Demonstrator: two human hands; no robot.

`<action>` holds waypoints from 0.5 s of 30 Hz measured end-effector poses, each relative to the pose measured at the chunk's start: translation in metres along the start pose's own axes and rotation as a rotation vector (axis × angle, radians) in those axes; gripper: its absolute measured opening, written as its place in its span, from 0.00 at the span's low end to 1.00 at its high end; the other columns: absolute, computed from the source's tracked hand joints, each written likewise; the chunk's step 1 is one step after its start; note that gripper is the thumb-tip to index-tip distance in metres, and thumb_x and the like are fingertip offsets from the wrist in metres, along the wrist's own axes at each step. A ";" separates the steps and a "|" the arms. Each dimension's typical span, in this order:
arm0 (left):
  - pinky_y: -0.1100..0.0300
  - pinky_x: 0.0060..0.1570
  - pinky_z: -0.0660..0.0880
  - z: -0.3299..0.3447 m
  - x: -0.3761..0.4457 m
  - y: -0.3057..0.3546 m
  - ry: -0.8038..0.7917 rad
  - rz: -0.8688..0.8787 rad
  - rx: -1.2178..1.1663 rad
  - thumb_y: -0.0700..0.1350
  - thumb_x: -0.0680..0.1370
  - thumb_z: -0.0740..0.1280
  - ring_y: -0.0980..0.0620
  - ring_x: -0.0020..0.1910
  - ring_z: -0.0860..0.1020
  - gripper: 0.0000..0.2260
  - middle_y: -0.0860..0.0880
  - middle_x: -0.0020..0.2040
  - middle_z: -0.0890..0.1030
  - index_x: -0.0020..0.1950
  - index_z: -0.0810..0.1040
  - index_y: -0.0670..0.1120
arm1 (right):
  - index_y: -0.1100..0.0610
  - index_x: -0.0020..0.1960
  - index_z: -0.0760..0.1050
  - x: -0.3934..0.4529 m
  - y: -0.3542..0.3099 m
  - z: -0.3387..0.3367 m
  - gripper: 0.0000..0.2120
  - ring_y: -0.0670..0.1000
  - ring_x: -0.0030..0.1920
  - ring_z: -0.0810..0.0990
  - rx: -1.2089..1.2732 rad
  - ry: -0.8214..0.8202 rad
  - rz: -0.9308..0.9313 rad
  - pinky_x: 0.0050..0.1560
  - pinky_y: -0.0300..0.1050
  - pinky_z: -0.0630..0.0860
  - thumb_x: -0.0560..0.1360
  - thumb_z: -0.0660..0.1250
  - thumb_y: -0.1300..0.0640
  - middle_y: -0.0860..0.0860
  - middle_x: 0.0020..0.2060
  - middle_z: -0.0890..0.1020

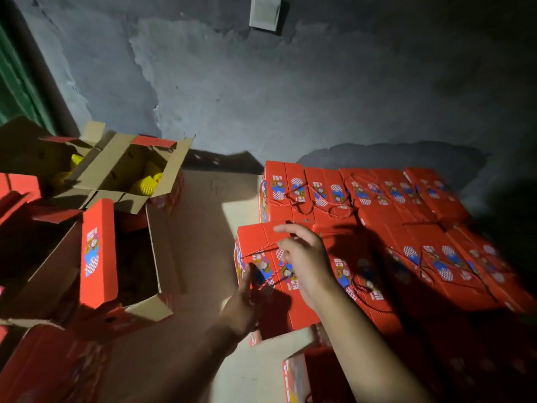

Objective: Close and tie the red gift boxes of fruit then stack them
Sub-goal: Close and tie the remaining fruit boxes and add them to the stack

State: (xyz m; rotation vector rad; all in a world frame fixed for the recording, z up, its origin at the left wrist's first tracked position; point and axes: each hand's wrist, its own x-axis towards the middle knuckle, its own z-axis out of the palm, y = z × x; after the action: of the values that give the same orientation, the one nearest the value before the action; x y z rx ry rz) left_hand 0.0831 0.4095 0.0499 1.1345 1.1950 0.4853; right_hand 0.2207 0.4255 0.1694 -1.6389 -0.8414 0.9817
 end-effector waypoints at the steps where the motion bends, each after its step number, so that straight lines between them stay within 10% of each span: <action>1: 0.48 0.43 0.81 0.004 0.004 -0.001 -0.018 -0.004 -0.017 0.43 0.78 0.70 0.44 0.45 0.82 0.43 0.44 0.61 0.81 0.80 0.48 0.69 | 0.49 0.49 0.85 0.003 0.002 -0.004 0.15 0.49 0.33 0.69 0.003 0.006 -0.003 0.37 0.42 0.68 0.74 0.66 0.67 0.46 0.29 0.71; 5: 0.63 0.40 0.75 0.016 0.013 0.005 -0.053 0.022 0.062 0.41 0.73 0.66 0.58 0.41 0.80 0.44 0.58 0.61 0.80 0.81 0.49 0.66 | 0.49 0.49 0.85 0.014 0.009 -0.023 0.16 0.44 0.29 0.69 0.027 0.038 -0.002 0.34 0.35 0.68 0.74 0.67 0.67 0.42 0.27 0.71; 8: 0.57 0.42 0.73 0.026 0.016 0.012 -0.118 -0.002 0.062 0.41 0.67 0.61 0.41 0.51 0.83 0.46 0.50 0.65 0.79 0.82 0.49 0.65 | 0.46 0.49 0.86 0.019 0.013 -0.038 0.16 0.42 0.30 0.71 0.008 0.064 0.007 0.37 0.35 0.71 0.74 0.67 0.65 0.41 0.28 0.74; 15: 0.45 0.55 0.79 0.047 0.009 0.012 -0.150 0.056 0.136 0.31 0.78 0.61 0.45 0.60 0.81 0.41 0.48 0.71 0.75 0.81 0.48 0.62 | 0.43 0.49 0.85 0.021 0.011 -0.069 0.13 0.53 0.38 0.75 -0.175 0.028 0.050 0.36 0.46 0.73 0.74 0.68 0.60 0.52 0.38 0.83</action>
State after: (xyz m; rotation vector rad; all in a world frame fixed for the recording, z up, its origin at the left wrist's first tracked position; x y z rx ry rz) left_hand 0.1316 0.4013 0.0537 1.3010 1.0808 0.3585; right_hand 0.2921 0.4135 0.1658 -1.8257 -0.8918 0.9386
